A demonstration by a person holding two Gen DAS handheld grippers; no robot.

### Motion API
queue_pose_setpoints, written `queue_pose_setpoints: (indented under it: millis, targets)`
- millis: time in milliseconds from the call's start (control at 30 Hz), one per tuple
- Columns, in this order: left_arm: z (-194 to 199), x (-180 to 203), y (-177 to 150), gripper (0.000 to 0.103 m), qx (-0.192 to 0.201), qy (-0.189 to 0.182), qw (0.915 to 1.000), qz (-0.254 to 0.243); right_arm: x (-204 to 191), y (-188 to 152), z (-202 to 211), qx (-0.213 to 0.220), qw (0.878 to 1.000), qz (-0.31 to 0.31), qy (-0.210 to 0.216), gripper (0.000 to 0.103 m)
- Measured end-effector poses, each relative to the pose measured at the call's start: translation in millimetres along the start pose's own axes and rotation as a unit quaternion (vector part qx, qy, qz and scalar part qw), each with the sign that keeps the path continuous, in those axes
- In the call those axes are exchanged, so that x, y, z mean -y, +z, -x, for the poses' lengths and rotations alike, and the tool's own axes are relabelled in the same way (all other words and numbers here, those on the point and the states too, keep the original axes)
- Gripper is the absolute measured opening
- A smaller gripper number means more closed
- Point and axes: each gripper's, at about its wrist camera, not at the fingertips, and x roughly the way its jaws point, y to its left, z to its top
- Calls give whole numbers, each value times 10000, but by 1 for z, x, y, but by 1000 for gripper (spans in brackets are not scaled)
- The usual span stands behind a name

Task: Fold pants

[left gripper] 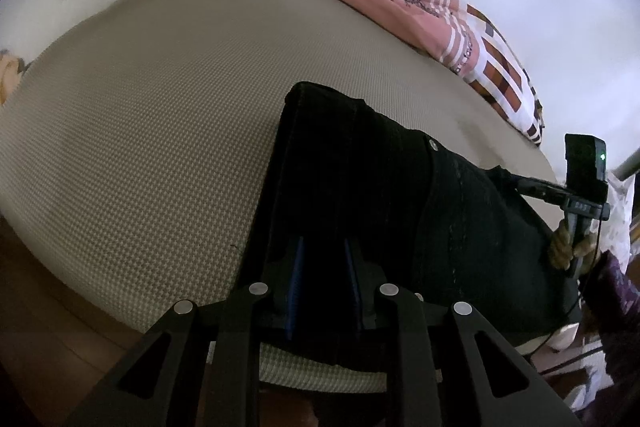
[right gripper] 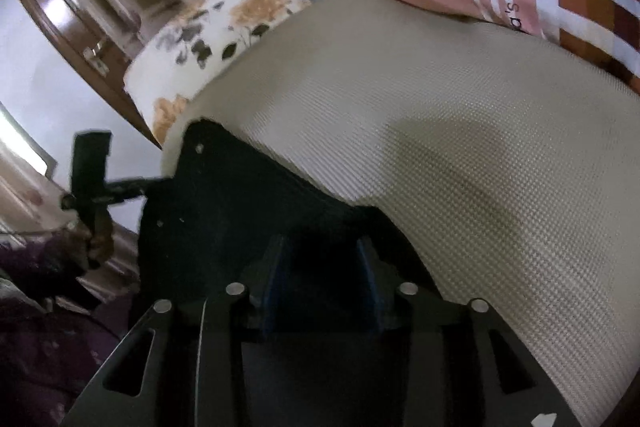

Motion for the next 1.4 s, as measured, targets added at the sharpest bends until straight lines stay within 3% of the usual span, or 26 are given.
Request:
queue_pose_setpoints:
  millis: [100,233,367,467,500,567,933,1033,1267,1400]
  targets:
    - [-1,-1,0,22,13,-14,10000,12,5,1,-1,-61,9989,86,-453,34]
    - [0,-1,0,22,17,-29,10000,4,5,-1,-14,-409,9983,120,-389,36]
    - [1,-3,0,22,43,-53,10000,20,-3,5,-17,-433,9986,222,-195,40]
    - [1,-3,-2,22,57,-49,10000,10,-17,7,-24,-466,9977,476,-129,35]
    - [2,-2,-2,22,62,-49,10000,13,-18,8,-25,-434,9975,520,-213,32]
    - [2,-3,-2,22,67,-58,10000,24,-11,10,-22,-307,9982,335,-402,15]
    - [4,-10,0,22,164,-216,9995,179,2,7,-23,191,9934,-146,-1122,8]
    - [5,-11,1,22,168,-248,9994,148,10,10,-23,140,9948,-284,-965,7]
    - [10,2,2,22,189,118,9997,-116,-2,9,-28,221,9895,12,-1425,8]
    - [28,14,11,22,555,173,9978,-331,-5,8,-29,275,9868,42,-1593,10]
